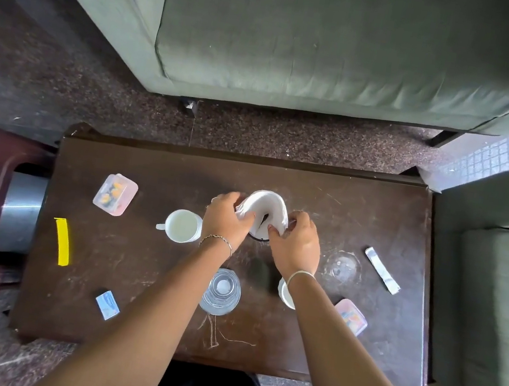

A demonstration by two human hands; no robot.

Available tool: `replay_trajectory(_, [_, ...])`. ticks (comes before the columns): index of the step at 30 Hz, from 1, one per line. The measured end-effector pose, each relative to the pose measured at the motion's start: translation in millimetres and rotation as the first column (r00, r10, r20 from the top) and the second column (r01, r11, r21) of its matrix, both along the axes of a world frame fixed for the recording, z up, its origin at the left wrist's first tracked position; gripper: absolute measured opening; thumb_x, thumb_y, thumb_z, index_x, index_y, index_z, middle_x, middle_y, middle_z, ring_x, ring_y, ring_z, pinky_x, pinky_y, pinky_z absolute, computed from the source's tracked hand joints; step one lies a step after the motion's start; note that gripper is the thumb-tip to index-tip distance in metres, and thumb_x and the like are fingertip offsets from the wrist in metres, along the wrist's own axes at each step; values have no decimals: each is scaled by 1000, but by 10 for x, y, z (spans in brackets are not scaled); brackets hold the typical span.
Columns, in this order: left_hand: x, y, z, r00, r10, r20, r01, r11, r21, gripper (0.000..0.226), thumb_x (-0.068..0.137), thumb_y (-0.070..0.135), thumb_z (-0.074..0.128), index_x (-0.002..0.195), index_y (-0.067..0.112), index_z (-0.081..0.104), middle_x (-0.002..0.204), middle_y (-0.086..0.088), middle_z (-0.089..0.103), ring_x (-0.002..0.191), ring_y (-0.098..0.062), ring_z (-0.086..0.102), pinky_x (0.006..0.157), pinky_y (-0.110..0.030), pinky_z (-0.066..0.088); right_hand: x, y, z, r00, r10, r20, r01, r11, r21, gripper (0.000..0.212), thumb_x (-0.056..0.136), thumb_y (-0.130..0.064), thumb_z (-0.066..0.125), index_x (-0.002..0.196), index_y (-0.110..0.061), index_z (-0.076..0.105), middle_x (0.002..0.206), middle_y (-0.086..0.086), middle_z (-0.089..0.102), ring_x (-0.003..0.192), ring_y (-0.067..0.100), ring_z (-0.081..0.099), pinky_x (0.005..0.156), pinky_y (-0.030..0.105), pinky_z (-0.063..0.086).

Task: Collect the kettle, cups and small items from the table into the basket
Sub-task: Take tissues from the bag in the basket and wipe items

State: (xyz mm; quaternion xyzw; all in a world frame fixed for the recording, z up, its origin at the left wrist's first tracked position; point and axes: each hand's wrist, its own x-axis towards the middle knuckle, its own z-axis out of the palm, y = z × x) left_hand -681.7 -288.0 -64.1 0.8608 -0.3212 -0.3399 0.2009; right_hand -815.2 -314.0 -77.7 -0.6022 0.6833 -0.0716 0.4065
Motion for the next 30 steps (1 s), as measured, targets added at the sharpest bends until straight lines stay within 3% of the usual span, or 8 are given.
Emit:
replay_trajectory(1, [2, 7, -20, 998, 35, -48, -33, 999, 28, 46, 78, 25, 69, 122, 17, 61, 115, -5, 65, 108, -25, 57, 90, -33, 47, -4, 5, -15, 1000, -13, 25, 12, 1000, 22, 38, 82, -32, 69, 113, -16, 52, 110, 1, 56, 87, 20, 55, 74, 31, 45])
replay_trajectory(3, [5, 31, -75, 989, 71, -129, -61, 995, 83, 52, 79, 26, 69, 129, 19, 56, 119, -3, 66, 107, -24, 59, 90, -30, 46, -5, 21, -58, 999, -17, 49, 14, 998, 69, 44, 83, -32, 67, 121, -16, 49, 118, 4, 54, 93, 23, 57, 76, 31, 43])
replay_trajectory(5, [5, 42, -110, 980, 78, -182, -62, 993, 97, 44, 81, 23, 66, 125, 20, 60, 114, -3, 69, 101, -26, 63, 89, -29, 50, 10, 35, -99, 999, 0, 36, -3, 997, 78, 42, 87, -33, 60, 125, -19, 50, 121, 7, 55, 98, 25, 57, 78, 32, 44])
replay_trajectory(9, [10, 38, -150, 979, 61, -194, -42, 994, 96, 27, 87, 22, 56, 111, 18, 67, 100, -10, 72, 90, -34, 67, 82, -43, 58, 79, 20, -150, 998, 52, -44, -48, 996, 77, 46, 95, -28, 40, 141, -27, 45, 130, 12, 56, 115, 32, 54, 95, 40, 47])
replay_trajectory(13, [45, 21, -235, 975, 79, -208, -60, 994, 96, 26, 88, 21, 52, 108, 16, 68, 101, -13, 72, 90, -36, 68, 82, -45, 58, 123, 4, -173, 991, 80, -104, -74, 995, 66, 54, 96, -22, 38, 149, -29, 34, 129, 14, 54, 115, 35, 54, 95, 40, 44])
replay_trajectory(19, [132, 6, -178, 976, 39, -212, -20, 996, 91, 26, 85, 16, 54, 106, 15, 68, 101, -14, 71, 90, -37, 67, 81, -44, 58, 157, 14, -57, 1000, -2, -4, 3, 998, 70, 45, 86, -15, 45, 128, -22, 58, 117, 10, 65, 105, 32, 60, 91, 40, 51])
replay_trajectory(24, [125, -72, 156, 969, 18, -248, -3, 998, 60, 32, 80, 17, 59, 111, 15, 67, 106, -13, 70, 95, -36, 67, 82, -44, 58, 115, 104, 252, 992, -111, 62, 115, 991, -65, 33, 83, -18, 56, 115, -20, 65, 100, 9, 66, 92, 29, 61, 80, 34, 49])
replay_trajectory(30, [-157, -238, 681, 956, -113, -272, 112, 993, -22, 19, 78, 14, 59, 92, 23, 65, 88, -9, 70, 77, -32, 71, 73, -41, 61, -127, 142, 666, 957, -287, 50, 291, 943, -158, 25, 81, -18, 62, 105, -13, 65, 100, 7, 62, 95, 27, 58, 78, 27, 37])
